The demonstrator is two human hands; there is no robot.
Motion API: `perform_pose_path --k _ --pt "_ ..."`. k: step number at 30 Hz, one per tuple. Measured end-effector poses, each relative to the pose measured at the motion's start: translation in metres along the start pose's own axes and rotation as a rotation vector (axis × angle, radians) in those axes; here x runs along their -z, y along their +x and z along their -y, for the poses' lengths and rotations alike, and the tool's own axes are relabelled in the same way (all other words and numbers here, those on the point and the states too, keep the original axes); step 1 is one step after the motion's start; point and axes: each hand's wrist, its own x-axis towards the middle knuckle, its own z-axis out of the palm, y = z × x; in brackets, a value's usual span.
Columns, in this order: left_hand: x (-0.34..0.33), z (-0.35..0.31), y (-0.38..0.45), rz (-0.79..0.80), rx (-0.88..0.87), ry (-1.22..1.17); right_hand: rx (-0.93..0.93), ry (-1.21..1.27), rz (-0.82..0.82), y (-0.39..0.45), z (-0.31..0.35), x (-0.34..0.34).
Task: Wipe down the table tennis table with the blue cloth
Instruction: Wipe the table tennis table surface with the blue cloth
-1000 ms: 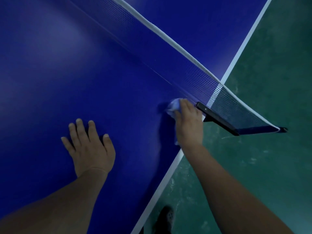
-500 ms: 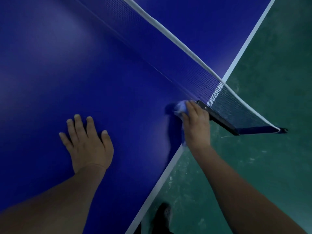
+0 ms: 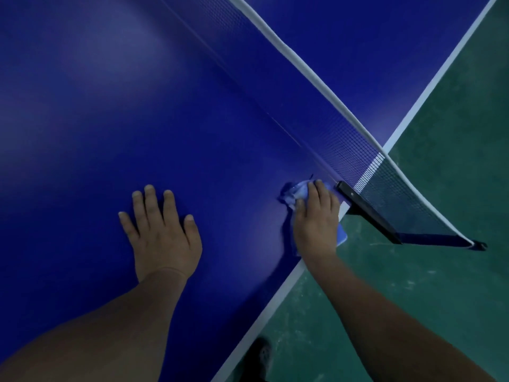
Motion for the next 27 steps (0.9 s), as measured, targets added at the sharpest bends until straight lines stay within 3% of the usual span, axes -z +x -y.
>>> perform_pose_path --k 4,7,9,10,14,18,21,27 --pt "-0.001 0.001 0.003 0.012 -0.002 0.014 0.016 -0.113 -0.02 -0.003 0.028 -0.026" --pt "0.0 0.002 0.001 0.004 -0.003 -0.001 0.501 -0.119 0.141 -0.045 0.068 -0.04" --pt "0.002 0.003 0.002 0.012 0.001 -0.009 0.708 -0.14 0.198 -0.052 0.055 -0.036" --pt "0.001 0.002 0.003 0.013 0.001 -0.016 0.681 -0.134 0.184 -0.042 0.039 -0.032" --pt "0.0 0.003 0.001 0.006 0.005 -0.034 0.164 -0.152 0.08 0.02 -0.002 -0.015" --pt "0.007 0.006 0.004 -0.037 0.015 -0.135 0.005 -0.13 0.06 0.072 0.019 -0.018" --pt "0.017 0.008 0.028 -0.128 0.072 -0.208 0.126 -0.114 0.089 0.104 0.05 -0.023" --pt "0.033 0.034 0.121 -0.217 0.222 -0.133 0.479 -0.15 0.154 0.18 0.143 -0.057"
